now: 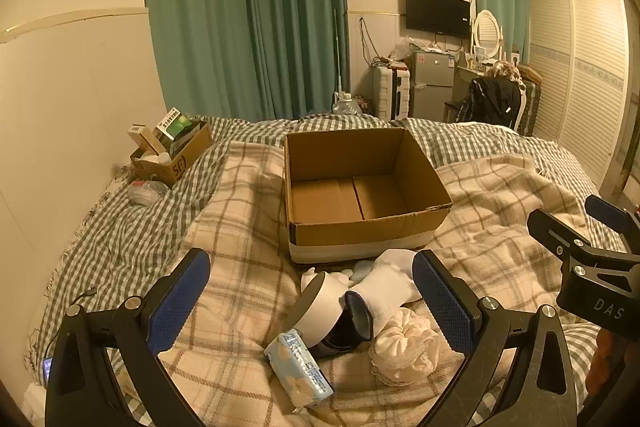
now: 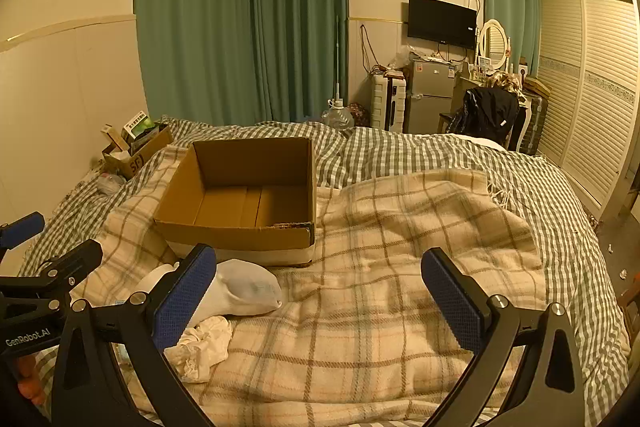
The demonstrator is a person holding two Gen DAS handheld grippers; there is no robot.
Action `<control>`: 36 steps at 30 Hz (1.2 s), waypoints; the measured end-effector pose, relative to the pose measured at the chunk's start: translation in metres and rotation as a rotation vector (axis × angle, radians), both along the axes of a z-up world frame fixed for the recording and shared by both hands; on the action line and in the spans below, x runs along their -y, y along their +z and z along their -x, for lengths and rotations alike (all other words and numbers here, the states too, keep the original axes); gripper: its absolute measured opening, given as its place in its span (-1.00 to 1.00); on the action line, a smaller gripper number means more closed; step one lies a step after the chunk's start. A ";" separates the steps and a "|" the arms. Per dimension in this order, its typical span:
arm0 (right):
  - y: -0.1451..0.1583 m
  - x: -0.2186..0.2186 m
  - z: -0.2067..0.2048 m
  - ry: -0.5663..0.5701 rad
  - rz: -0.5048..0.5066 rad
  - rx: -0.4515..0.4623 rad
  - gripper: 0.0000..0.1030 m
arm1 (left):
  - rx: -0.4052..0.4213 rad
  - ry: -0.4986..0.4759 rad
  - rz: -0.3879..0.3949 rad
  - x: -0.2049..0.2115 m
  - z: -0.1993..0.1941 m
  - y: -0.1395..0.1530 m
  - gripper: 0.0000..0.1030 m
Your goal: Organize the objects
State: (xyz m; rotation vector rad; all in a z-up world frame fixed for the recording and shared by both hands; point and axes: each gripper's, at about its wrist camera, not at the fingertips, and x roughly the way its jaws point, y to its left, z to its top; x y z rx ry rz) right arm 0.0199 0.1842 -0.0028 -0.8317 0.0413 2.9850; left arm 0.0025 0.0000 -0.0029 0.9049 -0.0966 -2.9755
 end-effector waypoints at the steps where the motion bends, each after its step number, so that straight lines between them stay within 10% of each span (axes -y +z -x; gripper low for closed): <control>1: 0.000 0.000 0.000 0.000 0.000 -0.001 0.99 | 0.001 0.000 0.000 0.000 0.000 0.000 1.00; 36: -0.006 0.001 0.003 -0.001 -0.002 0.014 0.99 | 0.027 -0.002 0.009 0.003 0.003 -0.001 1.00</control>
